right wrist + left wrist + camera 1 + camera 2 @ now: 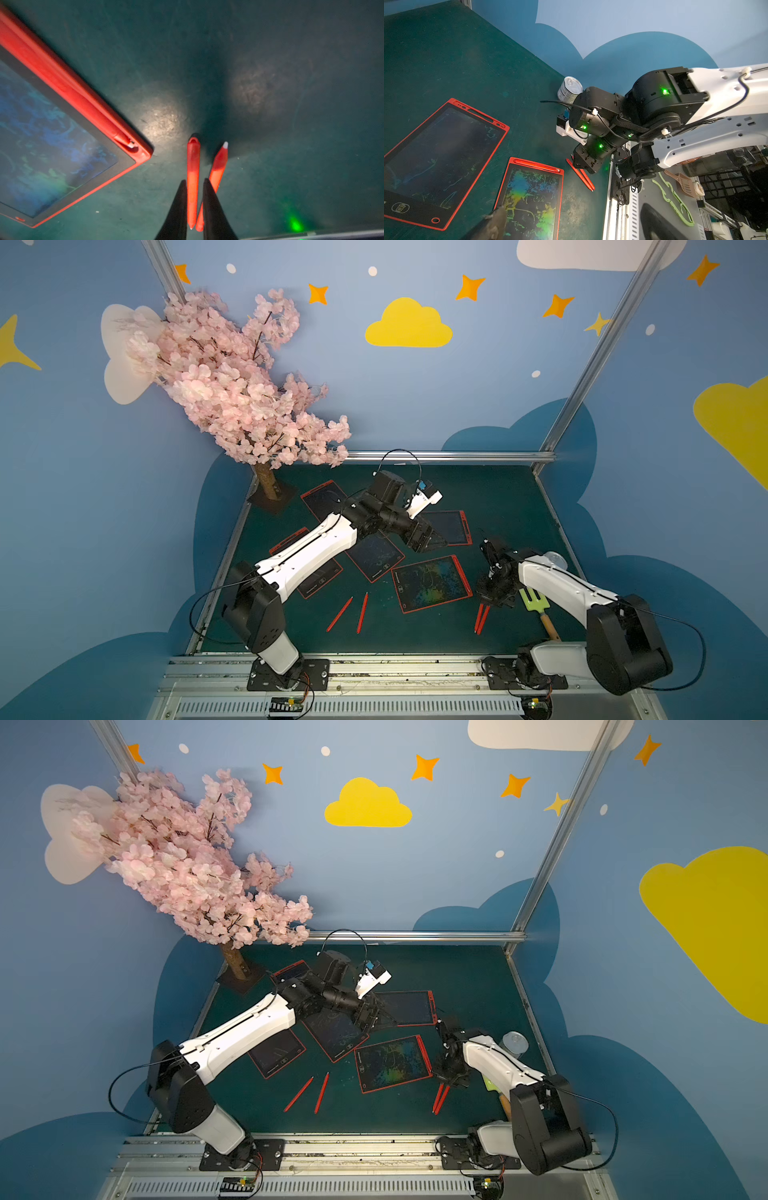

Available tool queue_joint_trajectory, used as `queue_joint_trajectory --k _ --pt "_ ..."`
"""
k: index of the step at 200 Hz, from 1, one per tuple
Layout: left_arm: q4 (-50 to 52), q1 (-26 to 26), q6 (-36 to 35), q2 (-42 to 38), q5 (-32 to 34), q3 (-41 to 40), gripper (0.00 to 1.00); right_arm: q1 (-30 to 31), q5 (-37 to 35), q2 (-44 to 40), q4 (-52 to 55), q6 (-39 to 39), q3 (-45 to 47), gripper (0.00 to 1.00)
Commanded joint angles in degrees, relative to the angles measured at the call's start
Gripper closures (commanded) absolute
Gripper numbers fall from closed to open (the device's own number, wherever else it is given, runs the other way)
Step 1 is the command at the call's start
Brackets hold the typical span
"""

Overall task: Place the stylus back onto the writing tablet
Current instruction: Pick up the stylus from the center of the board.

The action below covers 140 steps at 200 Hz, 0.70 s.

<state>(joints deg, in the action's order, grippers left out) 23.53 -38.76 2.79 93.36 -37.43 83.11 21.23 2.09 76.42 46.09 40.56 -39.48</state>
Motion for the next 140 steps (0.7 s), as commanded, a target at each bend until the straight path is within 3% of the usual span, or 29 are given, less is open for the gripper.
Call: queue_joint_trajectory --k 1,140 --pt "0.14 -0.26 -1.09 0.18 0.65 -0.23 0.01 0.47 -0.59 -0.93 -2.35 1.17 0.62 0.84" --pt "1.03 -1.05 -1.92 -0.18 1.83 0.04 0.01 1.96 -3.14 2.36 -5.6 1.82 3.37 0.84"
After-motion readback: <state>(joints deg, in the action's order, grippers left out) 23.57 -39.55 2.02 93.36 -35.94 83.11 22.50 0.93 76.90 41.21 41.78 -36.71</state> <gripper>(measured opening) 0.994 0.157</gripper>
